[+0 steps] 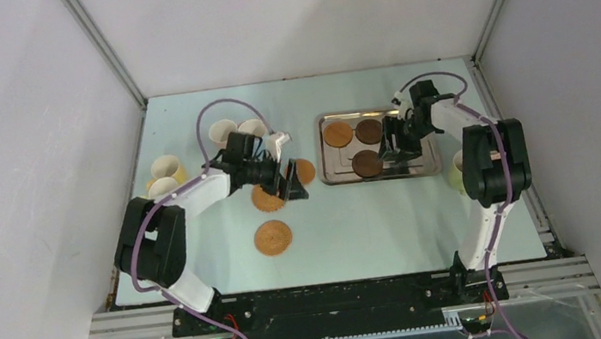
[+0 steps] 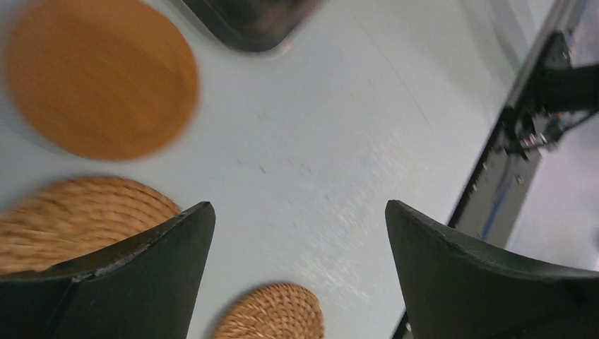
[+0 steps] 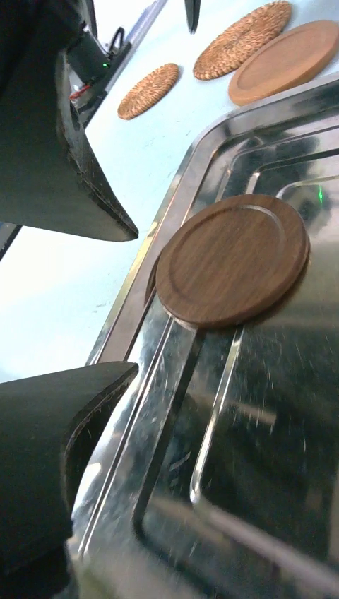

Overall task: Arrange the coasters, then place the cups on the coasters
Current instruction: Place the coaster on the tray.

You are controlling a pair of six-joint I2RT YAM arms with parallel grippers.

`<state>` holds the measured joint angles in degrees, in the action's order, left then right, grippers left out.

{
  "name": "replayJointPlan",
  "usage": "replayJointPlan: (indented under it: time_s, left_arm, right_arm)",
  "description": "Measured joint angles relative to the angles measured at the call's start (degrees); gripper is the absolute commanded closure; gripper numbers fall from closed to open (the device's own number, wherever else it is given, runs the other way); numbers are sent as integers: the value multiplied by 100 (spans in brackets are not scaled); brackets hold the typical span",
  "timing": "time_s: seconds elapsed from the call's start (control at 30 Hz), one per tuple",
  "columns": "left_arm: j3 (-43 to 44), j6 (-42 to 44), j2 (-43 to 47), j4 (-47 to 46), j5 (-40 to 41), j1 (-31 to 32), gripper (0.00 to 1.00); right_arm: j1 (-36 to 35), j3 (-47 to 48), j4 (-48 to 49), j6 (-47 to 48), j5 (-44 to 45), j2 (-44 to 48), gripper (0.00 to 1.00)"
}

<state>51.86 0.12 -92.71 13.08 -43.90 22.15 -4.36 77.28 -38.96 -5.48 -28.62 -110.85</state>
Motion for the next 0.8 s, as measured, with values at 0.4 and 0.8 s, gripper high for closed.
replayJointPlan:
  time_s: [0.4, 0.8]
  left_arm:
    - [1902, -459, -964, -457, 1222, -87, 2]
    - [2358, -863, -2232, -590, 1512, 358, 2]
  right_arm:
    - [385, 22, 4, 13, 262, 501, 32]
    - [634, 22, 4, 11, -2, 605, 32]
